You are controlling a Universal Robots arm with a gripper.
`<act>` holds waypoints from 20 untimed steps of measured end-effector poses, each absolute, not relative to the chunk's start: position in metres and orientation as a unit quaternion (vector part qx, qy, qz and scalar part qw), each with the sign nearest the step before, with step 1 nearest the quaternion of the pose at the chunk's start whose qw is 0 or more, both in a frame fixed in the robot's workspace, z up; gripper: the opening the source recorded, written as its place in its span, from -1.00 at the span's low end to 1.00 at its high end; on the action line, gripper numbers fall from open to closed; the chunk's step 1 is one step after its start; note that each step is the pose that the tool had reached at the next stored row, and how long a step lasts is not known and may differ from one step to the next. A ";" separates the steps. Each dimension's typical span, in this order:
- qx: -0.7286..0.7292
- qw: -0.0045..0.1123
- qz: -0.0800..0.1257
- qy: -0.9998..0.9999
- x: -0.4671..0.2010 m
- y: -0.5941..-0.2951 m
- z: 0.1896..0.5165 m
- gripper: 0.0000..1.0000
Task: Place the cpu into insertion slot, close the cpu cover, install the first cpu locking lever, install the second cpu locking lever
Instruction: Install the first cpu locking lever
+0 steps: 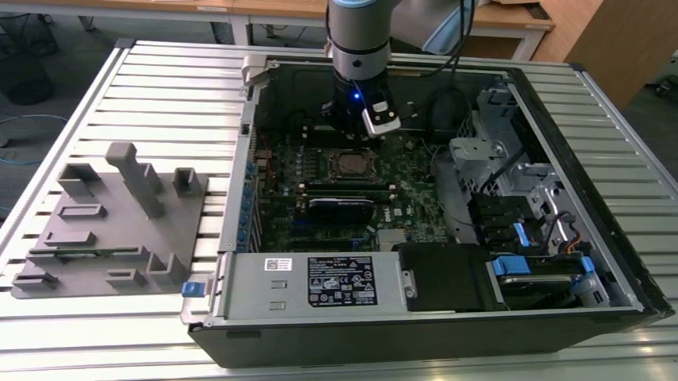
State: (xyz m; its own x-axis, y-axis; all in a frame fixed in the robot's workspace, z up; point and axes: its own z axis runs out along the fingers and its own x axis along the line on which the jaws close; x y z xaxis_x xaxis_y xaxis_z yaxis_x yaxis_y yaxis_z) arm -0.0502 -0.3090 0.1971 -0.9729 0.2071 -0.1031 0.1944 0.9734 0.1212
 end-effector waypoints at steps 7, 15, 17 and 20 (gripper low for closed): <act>0.102 0.058 0.056 0.992 -0.050 -0.309 0.197 -0.79; 0.107 0.058 0.056 0.991 -0.050 -0.308 0.200 -0.79; 0.110 0.058 0.057 0.991 -0.050 -0.308 0.200 -0.79; 0.114 0.058 0.058 0.990 -0.050 -0.307 0.200 -0.79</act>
State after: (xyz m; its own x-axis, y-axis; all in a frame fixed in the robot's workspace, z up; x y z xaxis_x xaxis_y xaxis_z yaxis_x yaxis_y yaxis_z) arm -0.0504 -0.3074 0.2003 -0.9672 0.2330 -0.1015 0.2195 0.9671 0.1284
